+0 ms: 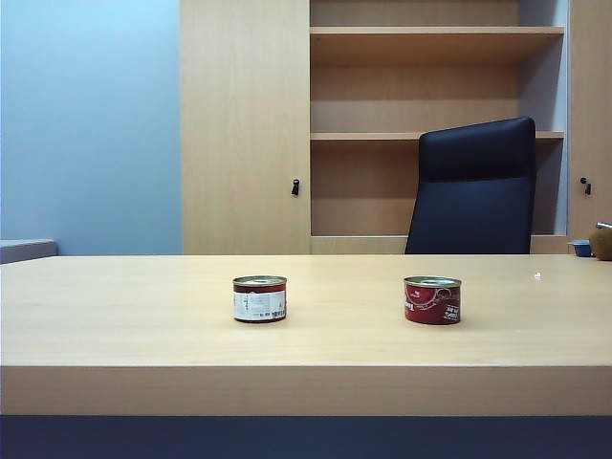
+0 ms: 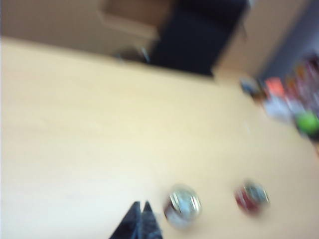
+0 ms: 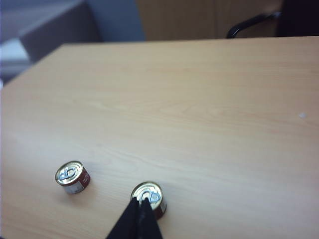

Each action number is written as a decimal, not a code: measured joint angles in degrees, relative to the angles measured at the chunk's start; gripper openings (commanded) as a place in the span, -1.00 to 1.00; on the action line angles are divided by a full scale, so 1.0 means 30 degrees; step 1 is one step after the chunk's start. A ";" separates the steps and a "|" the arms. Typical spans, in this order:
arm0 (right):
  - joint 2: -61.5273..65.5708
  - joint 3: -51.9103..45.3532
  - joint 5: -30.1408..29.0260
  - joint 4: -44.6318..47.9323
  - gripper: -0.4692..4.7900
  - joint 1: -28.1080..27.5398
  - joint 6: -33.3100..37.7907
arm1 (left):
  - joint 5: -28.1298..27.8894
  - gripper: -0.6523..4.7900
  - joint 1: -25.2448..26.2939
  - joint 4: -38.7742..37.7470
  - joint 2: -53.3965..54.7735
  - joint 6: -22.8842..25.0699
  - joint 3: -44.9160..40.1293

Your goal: Stack a can of tomatoes on the right onto the can of tomatoes on the left.

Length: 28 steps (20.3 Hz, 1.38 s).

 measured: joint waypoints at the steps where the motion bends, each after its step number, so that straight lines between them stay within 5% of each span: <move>1: 0.1515 0.0743 -0.0007 0.0197 -0.29 0.0561 -0.0481 | 0.0984 -0.78 -0.0007 -0.0066 0.1515 0.0539 0.0474; 4: 0.8837 0.3745 0.1479 0.0816 0.78 0.3978 -0.1086 | 0.3861 -0.78 -0.0036 -0.1100 0.6921 0.1887 0.2543; 9: 1.6997 0.7329 0.4583 -0.0270 0.98 0.6608 -0.2463 | 0.5588 -0.78 -0.0051 -0.2703 1.0200 0.2047 0.3869; 14: 2.2622 1.0491 0.5428 -0.2943 0.98 0.7446 -0.2812 | 0.5974 -0.78 -0.0131 -0.4524 0.9770 0.2091 0.3905; 22: 2.3212 1.0681 0.7264 -0.4889 0.97 0.7847 -0.2914 | 0.6084 -0.78 -0.0197 -0.4590 0.9770 0.2091 0.3905; 25: 2.3212 1.0673 0.7446 -0.5399 0.49 0.7839 -0.2907 | 0.6084 -0.78 -0.0197 -0.4590 0.9770 0.2091 0.3905; 28: 2.3212 1.0673 0.7031 -0.5311 0.26 0.7854 -0.2958 | 0.6113 -0.78 -0.0197 -0.4590 0.9770 0.2091 0.3905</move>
